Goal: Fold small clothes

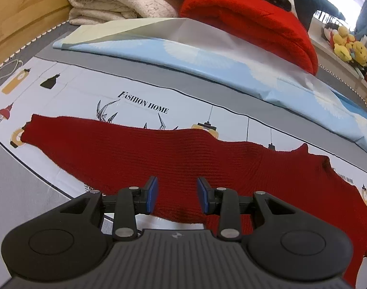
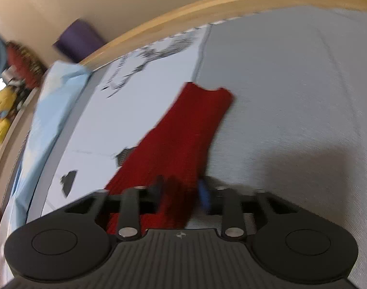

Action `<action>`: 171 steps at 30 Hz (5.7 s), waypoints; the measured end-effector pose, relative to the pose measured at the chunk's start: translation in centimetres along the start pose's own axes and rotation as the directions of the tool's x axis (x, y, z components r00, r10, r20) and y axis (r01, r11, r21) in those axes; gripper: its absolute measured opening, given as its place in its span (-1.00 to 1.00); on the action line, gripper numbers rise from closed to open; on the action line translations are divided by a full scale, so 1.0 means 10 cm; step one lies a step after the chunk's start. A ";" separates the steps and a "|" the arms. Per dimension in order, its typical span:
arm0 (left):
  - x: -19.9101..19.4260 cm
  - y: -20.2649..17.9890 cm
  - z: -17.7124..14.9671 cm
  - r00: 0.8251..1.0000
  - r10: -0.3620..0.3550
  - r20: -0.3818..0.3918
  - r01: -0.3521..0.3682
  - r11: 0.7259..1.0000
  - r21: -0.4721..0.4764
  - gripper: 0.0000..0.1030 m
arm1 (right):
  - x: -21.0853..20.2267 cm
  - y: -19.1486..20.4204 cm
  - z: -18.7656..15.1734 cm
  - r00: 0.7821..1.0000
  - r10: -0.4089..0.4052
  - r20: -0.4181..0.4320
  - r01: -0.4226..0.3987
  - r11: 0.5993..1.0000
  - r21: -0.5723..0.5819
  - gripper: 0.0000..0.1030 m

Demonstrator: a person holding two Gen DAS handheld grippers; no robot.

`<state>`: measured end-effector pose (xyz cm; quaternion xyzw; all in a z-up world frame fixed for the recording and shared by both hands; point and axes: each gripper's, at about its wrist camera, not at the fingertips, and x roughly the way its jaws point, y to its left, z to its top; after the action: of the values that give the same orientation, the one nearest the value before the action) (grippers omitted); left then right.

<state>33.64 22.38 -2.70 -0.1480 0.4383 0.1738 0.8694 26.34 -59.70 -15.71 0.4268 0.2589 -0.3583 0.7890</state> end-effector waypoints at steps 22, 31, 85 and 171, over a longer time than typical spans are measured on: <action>-0.10 0.12 0.10 0.999 -0.037 -0.003 0.037 0.994 -0.106 -0.23 | -2.09 2.41 -1.96 0.641 0.731 -0.236 -0.599 0.283 -0.749 -0.67; -0.06 0.09 0.08 0.995 -0.095 -0.030 0.091 0.990 -0.110 -0.24 | -2.27 2.56 -2.72 0.644 0.349 -0.681 -0.751 0.455 -0.478 -0.19; 0.85 -0.66 -0.29 0.975 -0.165 -0.149 0.170 0.985 0.018 -0.81 | -0.89 1.79 -2.07 0.844 0.033 -0.535 -0.267 0.891 -0.366 -0.15; -0.16 -0.59 0.23 0.889 -0.416 0.192 0.414 0.909 0.055 -0.80 | -1.54 2.35 -2.42 0.851 0.104 -0.516 -0.468 0.597 -0.652 -0.12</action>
<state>36.95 17.77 0.51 -0.2144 0.3081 -0.0045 0.9269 32.91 -24.67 -5.39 0.1611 0.4757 0.0208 0.8645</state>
